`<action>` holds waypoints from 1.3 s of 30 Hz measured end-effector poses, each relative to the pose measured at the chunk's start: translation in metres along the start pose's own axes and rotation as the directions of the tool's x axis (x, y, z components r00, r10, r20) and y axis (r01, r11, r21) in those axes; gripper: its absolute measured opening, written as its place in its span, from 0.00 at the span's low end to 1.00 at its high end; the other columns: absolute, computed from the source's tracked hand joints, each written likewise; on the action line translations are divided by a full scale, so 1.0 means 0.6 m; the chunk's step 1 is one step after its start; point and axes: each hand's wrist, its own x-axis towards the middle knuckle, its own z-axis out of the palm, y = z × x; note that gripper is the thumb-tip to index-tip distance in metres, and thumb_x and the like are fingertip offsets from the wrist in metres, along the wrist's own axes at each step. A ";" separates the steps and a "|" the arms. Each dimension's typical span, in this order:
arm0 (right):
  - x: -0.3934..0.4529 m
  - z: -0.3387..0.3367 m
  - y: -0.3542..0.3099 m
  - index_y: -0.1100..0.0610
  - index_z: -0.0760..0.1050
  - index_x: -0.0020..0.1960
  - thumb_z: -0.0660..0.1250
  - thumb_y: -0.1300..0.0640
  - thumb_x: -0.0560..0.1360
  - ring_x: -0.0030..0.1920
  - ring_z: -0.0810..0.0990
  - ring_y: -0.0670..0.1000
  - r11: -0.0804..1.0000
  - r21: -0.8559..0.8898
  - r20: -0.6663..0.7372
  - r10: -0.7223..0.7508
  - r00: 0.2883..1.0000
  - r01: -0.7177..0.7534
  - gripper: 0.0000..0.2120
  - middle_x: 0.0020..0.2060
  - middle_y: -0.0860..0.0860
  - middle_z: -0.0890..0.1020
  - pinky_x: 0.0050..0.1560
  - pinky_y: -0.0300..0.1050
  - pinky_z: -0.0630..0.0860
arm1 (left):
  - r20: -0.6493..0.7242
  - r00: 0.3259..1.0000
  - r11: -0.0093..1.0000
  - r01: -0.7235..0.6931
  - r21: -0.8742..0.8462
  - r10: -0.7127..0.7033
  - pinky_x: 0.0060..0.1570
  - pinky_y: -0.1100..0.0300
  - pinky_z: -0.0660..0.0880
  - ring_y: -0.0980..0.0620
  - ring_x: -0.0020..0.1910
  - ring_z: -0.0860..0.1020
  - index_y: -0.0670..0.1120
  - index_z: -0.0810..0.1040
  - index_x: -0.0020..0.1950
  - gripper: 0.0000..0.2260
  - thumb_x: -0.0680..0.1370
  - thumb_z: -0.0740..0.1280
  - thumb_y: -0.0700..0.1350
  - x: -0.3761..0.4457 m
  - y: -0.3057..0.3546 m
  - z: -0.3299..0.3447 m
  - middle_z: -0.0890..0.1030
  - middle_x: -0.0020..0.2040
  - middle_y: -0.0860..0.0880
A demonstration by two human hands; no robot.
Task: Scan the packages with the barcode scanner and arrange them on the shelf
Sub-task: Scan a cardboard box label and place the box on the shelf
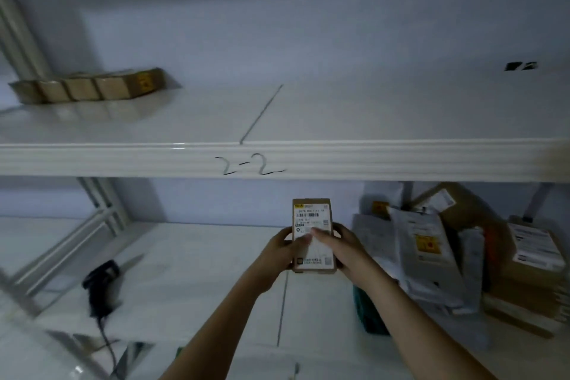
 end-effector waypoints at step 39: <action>0.310 0.725 0.218 0.60 0.74 0.65 0.76 0.55 0.73 0.53 0.85 0.59 0.950 -0.151 0.115 0.293 0.949 -0.275 0.24 0.56 0.59 0.84 0.42 0.51 0.84 | -0.717 0.416 0.732 0.654 -0.192 -0.560 0.65 0.45 0.72 0.37 0.67 0.71 0.37 0.57 0.75 0.37 0.75 0.72 0.50 -0.058 -0.200 -0.855 0.68 0.70 0.37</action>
